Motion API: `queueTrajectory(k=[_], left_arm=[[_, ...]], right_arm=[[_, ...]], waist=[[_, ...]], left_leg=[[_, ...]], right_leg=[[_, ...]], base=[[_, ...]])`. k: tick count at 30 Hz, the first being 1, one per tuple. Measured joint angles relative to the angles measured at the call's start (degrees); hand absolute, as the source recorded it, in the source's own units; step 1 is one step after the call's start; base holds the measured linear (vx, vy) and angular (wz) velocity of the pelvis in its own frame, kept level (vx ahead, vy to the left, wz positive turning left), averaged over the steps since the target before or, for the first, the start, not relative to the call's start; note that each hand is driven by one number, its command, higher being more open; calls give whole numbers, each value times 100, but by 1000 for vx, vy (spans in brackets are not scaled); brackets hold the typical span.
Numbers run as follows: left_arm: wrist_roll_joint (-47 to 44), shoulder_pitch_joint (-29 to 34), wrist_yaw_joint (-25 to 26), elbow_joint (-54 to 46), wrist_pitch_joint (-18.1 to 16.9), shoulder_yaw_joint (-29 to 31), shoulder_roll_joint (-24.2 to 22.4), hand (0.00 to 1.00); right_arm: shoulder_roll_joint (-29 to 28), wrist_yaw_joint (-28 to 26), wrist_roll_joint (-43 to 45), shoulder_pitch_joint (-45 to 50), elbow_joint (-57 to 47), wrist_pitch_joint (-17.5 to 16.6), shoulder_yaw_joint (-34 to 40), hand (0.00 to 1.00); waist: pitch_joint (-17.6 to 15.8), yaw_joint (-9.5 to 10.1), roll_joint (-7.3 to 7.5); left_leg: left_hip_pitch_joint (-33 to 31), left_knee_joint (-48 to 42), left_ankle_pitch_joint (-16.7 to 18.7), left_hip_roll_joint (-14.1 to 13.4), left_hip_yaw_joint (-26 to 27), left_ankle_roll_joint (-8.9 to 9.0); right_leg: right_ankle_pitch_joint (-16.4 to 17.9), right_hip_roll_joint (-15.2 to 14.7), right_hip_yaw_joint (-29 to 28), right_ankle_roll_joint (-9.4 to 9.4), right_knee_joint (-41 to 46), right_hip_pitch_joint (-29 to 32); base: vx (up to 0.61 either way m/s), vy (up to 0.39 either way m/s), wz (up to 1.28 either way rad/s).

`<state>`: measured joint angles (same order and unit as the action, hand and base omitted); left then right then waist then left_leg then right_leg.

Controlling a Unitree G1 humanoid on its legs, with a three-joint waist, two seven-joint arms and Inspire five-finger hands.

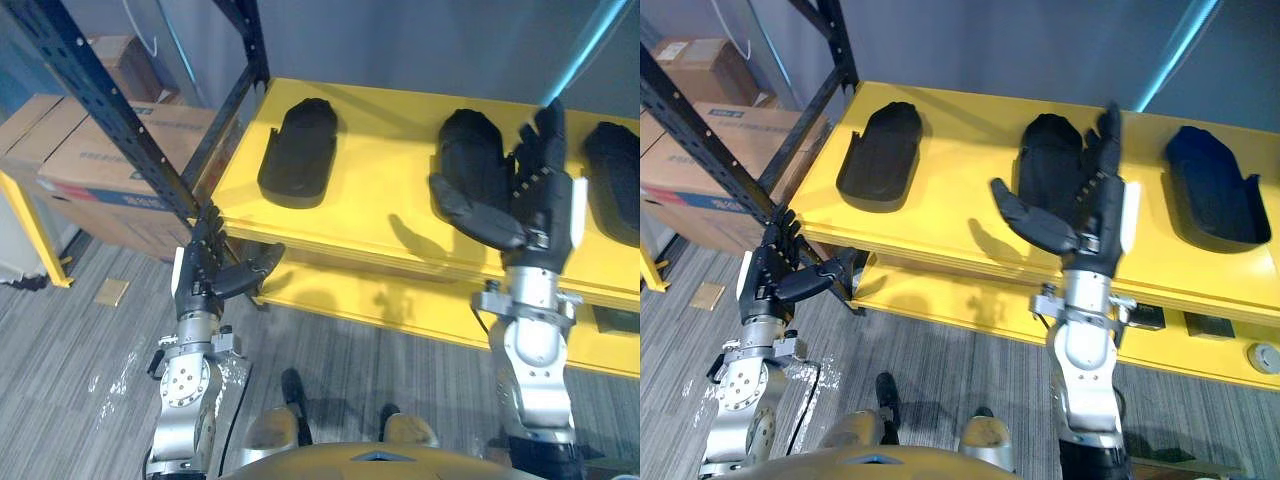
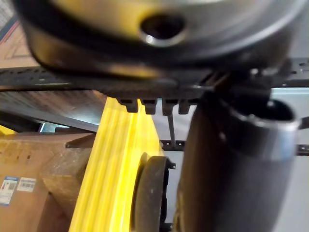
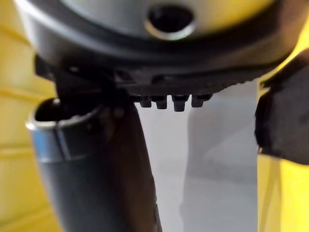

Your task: Walk over and take three plastic housings, then place them on the shelf

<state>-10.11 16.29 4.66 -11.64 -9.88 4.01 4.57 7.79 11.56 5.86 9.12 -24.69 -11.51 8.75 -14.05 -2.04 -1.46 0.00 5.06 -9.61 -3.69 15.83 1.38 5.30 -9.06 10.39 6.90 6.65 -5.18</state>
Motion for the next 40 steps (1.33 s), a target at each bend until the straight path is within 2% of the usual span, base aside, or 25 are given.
queueTrajectory(k=[2, 5, 7, 10, 11, 15, 17, 19, 22, 24, 25, 26, 28, 29, 30, 31, 33, 35, 36, 37, 38, 40], left_arm=[[-1, 58, -19, 0, 0, 48, -38, 100], [34, 272, 22, -11, 0, 76, -61, 100], [180, 326, 195, -11, -21, 112, -161, 100], [292, 566, 808, 22, -176, 216, -267, 100], [574, 647, 1084, 142, -290, 274, -297, 100], [648, 944, 1855, 802, -723, 386, -502, 100], [660, 1127, 2317, 1205, -968, 390, -625, 100], [1061, 1235, 3150, 1795, -1379, 457, -796, 100], [1299, 1312, 3650, 2198, -1737, 678, -907, 100], [1281, 1288, 3504, 2573, -1792, 806, -880, 100], [1257, 1287, 3366, 2915, -1774, 827, -863, 100], [1242, 1286, 3283, 3082, -1756, 825, -863, 100], [1048, 1237, 2918, 3720, -1718, 819, -884, 100], [911, 1202, 2668, 3997, -1617, 835, -881, 100], [761, 1062, 2361, 4406, -1480, 874, -877, 100], [573, 979, 2046, 4738, -1386, 946, -876, 100], [41, 786, 1343, 5306, -1061, 1127, -844, 100], [-949, 516, 306, 5764, -346, 1275, -650, 100], [-1106, 448, 45, 5884, -152, 1272, -574, 100], [-1310, 341, -415, 6076, 256, 1261, -425, 100], [-1413, 271, -677, 6150, 530, 1259, -353, 100], [-1411, 90, -1059, 6292, 832, 1225, -216, 100]], right_arm=[[-124, -25, 12, 300, 0, -143, 322, 100], [-187, 106, -120, 721, 0, -464, 543, 100], [-328, 236, -326, 1016, 10, -636, 735, 100], [-619, 637, -552, 1428, 470, -808, 982, 100], [-726, 883, -541, 1615, 852, -815, 1059, 100], [-1063, 1421, -482, 2146, 2268, -815, 1124, 100], [-1141, 1440, -417, 2333, 2970, -806, 1097, 100], [-1259, 1610, -423, 2447, 3827, -809, 1091, 100], [-1297, 1644, -288, 2453, 4435, -803, 1071, 100], [-1272, 1609, -54, 2388, 4753, -758, 1061, 100], [-1244, 1479, 97, 2323, 5065, -674, 1078, 100], [-1237, 1346, 220, 2304, 5222, -618, 1090, 100], [-1227, 888, 543, 2132, 5911, -386, 1122, 100], [-1231, 615, 760, 2027, 6162, -187, 1176, 100], [-1231, 278, 942, 1857, 6502, 7, 1276, 100], [-1231, 23, 1056, 1738, 6737, 88, 1361, 100], [-1232, -429, 1145, 1509, 7080, 312, 1560, 100], [-1183, -873, 1150, 1212, 7393, 656, 1823, 100], [-1160, -932, 1160, 1121, 7443, 722, 1868, 100], [-1112, -1022, 1270, 925, 7556, 824, 2026, 100], [-1076, -1063, 1283, 776, 7614, 933, 2135, 100], [-996, -1104, 1276, 524, 7682, 1071, 2276, 100]], waist=[[9, -26, -8], [136, -178, -13], [197, -231, 0], [288, -307, 72], [306, -318, 98], [390, -315, 70], [464, -319, 54], [568, -316, 63], [613, -269, 98], [660, -221, 118], [676, -162, 179], [690, -125, 169], [767, -107, 208], [768, -103, 192], [790, -83, 244], [776, -49, 213], [775, 14, 205], [779, 31, 180], [771, 30, 170], [756, 24, 154], [727, 21, 176], [698, 18, 152]], left_leg=[[38, 2, 20, -25, 72, 24], [38, 2, 45, -48, 169, 37], [32, 2, 52, -82, 201, 42], [19, 3, 75, -114, 318, 72], [18, 3, 85, -127, 334, 85], [38, 3, 130, -183, 436, 109], [58, 2, 149, -193, 475, 126], [70, 2, 161, -205, 452, 139], [167, 2, 209, -212, 435, 105], [254, 2, 209, -203, 450, 103], [339, 3, 212, -188, 450, 100], [361, 3, 214, -179, 447, 97], [361, 4, 214, -135, 433, 97], [345, 4, 214, -114, 434, 97], [334, 5, 214, -99, 443, 96], [336, 5, 213, -86, 464, 95], [362, 6, 207, -74, 474, 86], [369, 7, 208, -29, 464, 80], [373, 8, 212, -13, 459, 73], [399, 9, 218, 17, 462, 64], [456, 10, 225, 31, 467, 54], [508, 10, 248, 60, 477, 20]], right_leg=[[-16, 22, -94, -24, -30, 2], [-69, 40, -170, -30, -125, 21], [-97, 55, -211, -34, -178, 26], [-107, 96, -318, -45, -186, 109], [-101, 107, -334, -53, -186, 120], [-88, 118, -383, -70, -187, 134], [-110, 117, -371, -33, -182, 104], [-110, 114, -309, -31, -185, 33], [-103, 87, -250, -29, -198, -114], [-66, 66, -204, -46, -166, -156], [14, 46, -189, -86, -142, -221], [55, 37, -179, -54, -109, -248], [119, 22, -44, -56, -56, -290], [120, 10, 2, -57, -57, -291], [124, -42, 30, -63, -73, -301], [124, -55, 32, -64, -85, -309], [126, -53, 20, -70, -123, -359], [148, -74, -33, -109, -195, -408], [150, -75, -81, -114, -200, -407], [153, -82, -165, -123, -220, -427], [157, -84, -215, -132, -270, -493], [165, -84, -298, -150, -369, -571]], base=[[-4, 5, -23], [21, 8, -17], [30, -4, -10], [37, -7, -19], [26, -16, -7], [48, -20, -9], [71, -18, -5], [58, -13, 8], [4, 11, 6], [-36, 21, 7], [-41, 23, 2], [-62, 15, 10], [-40, 6, 27], [-26, 42, 29], [-21, 65, 17], [-11, 66, 6], [0, 44, 1], [19, 49, 5], [21, 63, -2], [23, 64, -8], [25, 67, -12], [21, 58, -10]])
